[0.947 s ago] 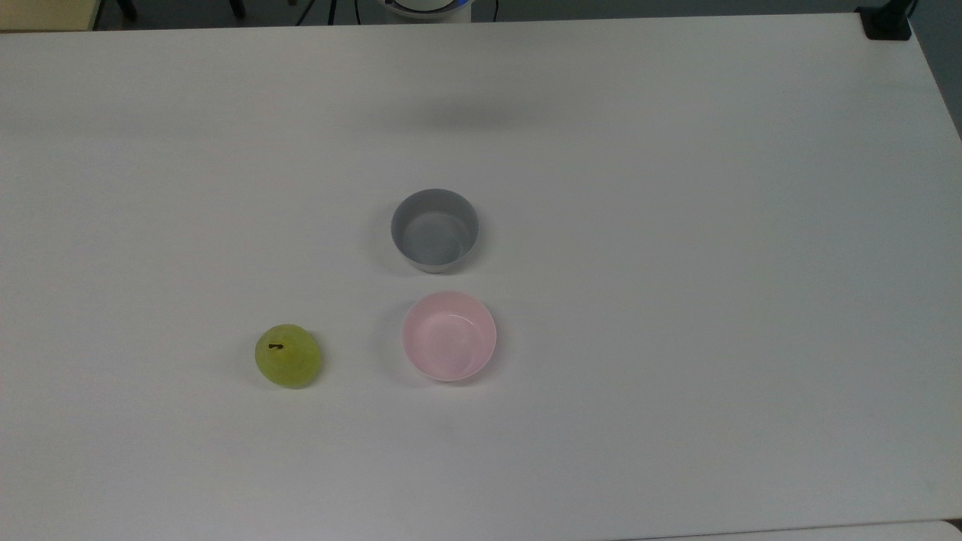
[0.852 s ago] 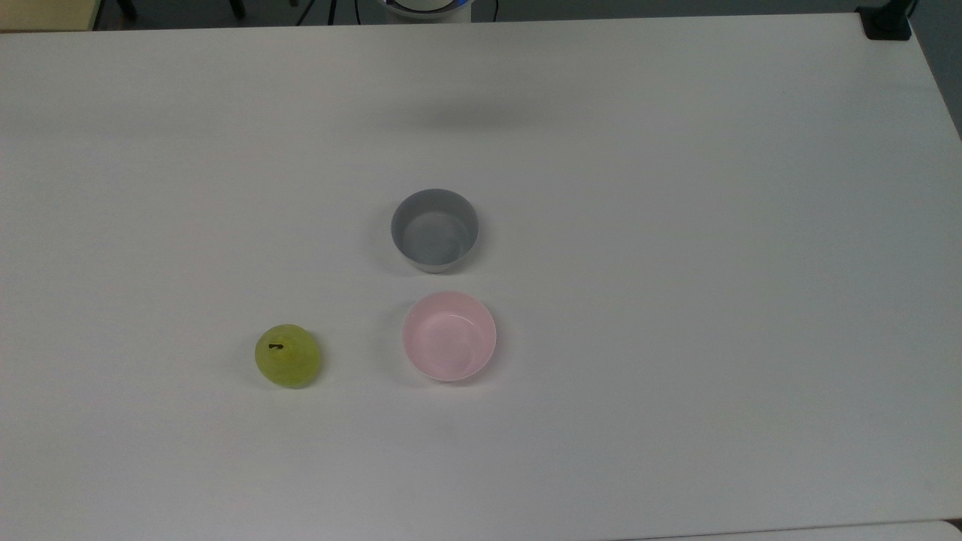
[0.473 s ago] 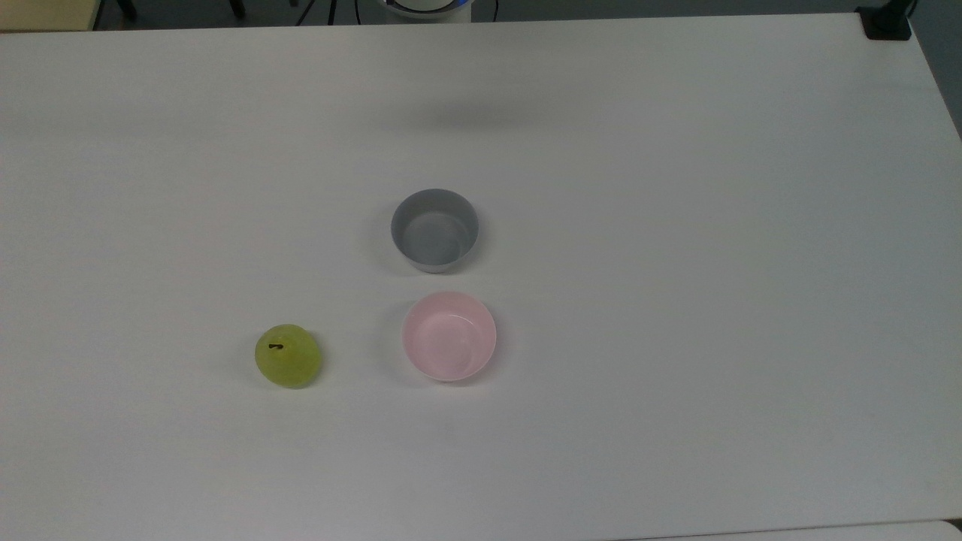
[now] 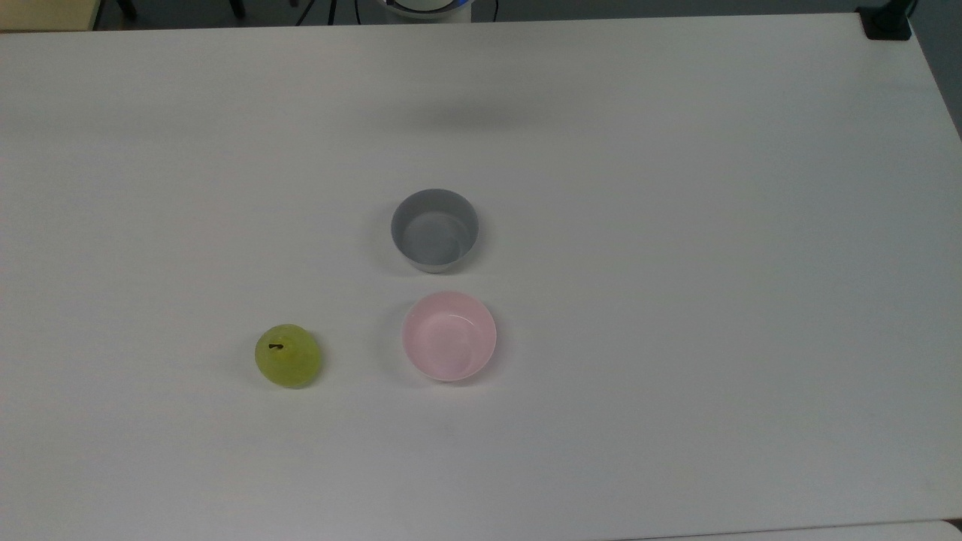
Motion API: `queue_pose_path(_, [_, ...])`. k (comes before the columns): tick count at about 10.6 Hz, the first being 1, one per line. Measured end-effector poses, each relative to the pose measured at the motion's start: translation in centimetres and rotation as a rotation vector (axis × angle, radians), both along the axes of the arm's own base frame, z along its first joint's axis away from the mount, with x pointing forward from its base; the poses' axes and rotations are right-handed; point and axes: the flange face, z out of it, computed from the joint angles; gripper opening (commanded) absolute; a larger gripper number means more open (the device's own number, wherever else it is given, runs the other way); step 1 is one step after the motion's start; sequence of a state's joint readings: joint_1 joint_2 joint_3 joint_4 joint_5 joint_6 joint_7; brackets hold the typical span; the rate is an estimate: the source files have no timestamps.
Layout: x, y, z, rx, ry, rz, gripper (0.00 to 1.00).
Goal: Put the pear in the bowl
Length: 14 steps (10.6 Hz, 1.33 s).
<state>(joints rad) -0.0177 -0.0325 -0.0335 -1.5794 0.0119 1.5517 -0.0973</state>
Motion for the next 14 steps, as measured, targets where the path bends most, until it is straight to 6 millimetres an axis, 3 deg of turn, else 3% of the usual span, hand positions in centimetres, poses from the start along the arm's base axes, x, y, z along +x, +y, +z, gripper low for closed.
queue_pose_path(8, [0.0, -0.2, -0.2, 0.000, 0.004, 0.017, 1.00])
queue_pose_path(12, [0.4, -2.4, -1.0, -0.050, 0.020, 0.072, 1.00])
queue_pose_path(14, [1.8, -3.1, -1.9, -0.107, -0.012, 0.076, 0.98])
